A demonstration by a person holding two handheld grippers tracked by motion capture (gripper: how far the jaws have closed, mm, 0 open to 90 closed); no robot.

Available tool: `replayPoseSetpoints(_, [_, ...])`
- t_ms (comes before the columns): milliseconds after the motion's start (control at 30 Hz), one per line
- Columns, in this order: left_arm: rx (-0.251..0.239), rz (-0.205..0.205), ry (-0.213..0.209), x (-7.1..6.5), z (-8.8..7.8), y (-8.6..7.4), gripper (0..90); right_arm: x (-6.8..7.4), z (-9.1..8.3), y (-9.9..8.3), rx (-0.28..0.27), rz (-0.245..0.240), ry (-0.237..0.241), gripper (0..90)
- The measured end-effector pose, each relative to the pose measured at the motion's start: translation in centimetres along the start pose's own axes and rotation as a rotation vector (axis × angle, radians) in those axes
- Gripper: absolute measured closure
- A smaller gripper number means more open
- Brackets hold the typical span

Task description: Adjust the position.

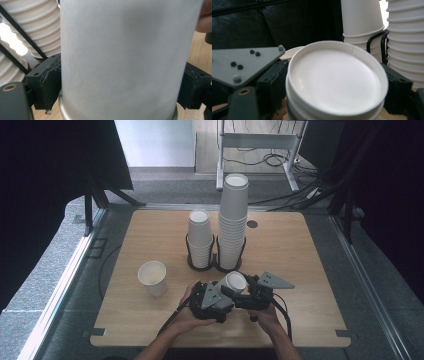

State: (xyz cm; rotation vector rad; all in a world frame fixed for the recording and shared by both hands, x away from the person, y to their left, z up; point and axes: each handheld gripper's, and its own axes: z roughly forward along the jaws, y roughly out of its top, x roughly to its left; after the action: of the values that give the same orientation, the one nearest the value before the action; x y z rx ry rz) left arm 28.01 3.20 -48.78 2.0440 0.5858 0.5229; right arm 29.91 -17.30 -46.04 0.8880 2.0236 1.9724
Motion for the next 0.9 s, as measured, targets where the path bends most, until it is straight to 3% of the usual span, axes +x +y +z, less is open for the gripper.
replayPoseSetpoints(167, [-0.006, 0.004, 0.028, 0.4, -0.3, 0.0, 10.3, 0.0, 0.1, 0.0, 0.011, 0.000, -0.006, 13.8])
replayPoseSetpoints(567, [-0.007, 0.038, 0.096, 1.0, -1.0, 0.0, 10.3, -0.3, -0.3, 0.1, 0.002, 0.009, -0.010, 12.8])
replayPoseSetpoints(900, [0.012, 0.092, 0.152, 1.0, -1.1, -0.1, 10.4, -0.3, -0.7, 0.2, 0.008, -0.005, -0.004, 11.4])
